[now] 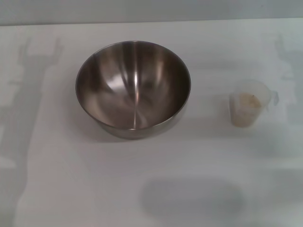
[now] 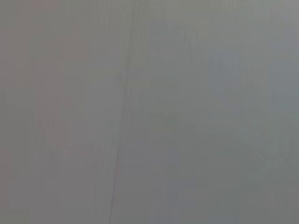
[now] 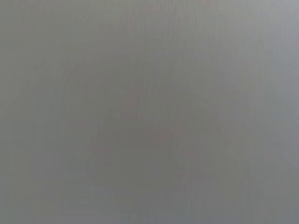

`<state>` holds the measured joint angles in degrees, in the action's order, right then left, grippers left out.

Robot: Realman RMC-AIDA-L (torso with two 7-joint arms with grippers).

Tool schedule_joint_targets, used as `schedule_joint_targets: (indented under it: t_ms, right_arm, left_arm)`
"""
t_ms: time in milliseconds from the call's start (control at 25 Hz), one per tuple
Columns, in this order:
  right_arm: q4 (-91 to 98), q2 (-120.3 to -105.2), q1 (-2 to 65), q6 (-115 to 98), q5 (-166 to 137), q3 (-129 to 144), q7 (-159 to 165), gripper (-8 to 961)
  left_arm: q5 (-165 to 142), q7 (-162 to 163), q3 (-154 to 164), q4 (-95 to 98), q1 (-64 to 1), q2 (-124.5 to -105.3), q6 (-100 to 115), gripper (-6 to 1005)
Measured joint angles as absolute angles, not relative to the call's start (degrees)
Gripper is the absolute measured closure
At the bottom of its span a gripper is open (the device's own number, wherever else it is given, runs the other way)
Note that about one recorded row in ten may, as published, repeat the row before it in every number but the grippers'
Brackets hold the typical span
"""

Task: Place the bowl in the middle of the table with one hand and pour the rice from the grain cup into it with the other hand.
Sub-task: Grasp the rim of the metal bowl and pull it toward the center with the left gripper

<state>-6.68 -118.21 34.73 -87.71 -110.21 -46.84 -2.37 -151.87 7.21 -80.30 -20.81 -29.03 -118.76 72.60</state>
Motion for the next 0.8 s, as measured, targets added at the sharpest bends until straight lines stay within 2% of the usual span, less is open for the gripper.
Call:
schedule_joint_targets:
  t_ms: [240, 480, 800]
  right_arm:
    - [-6.55, -118.11, 34.63, -87.71, -110.21, -46.84, -2.37, 238]
    - [-6.51, -117.84, 34.91, -87.71, -110.21, -47.09, -2.37, 239]
    - [-6.41, -117.77, 34.68, -87.70, -110.21, -47.70, -2.37, 240]
  left_arm:
    - [-151.87, 7.21, -82.70, -26.35, -28.20, -118.48, 63.69, 155]
    - [-152.07, 7.35, -86.29, -40.08, -25.15, -118.14, 46.78, 155]
    - [-152.47, 7.05, -90.56, -64.74, -20.69, -117.41, 14.33, 156]
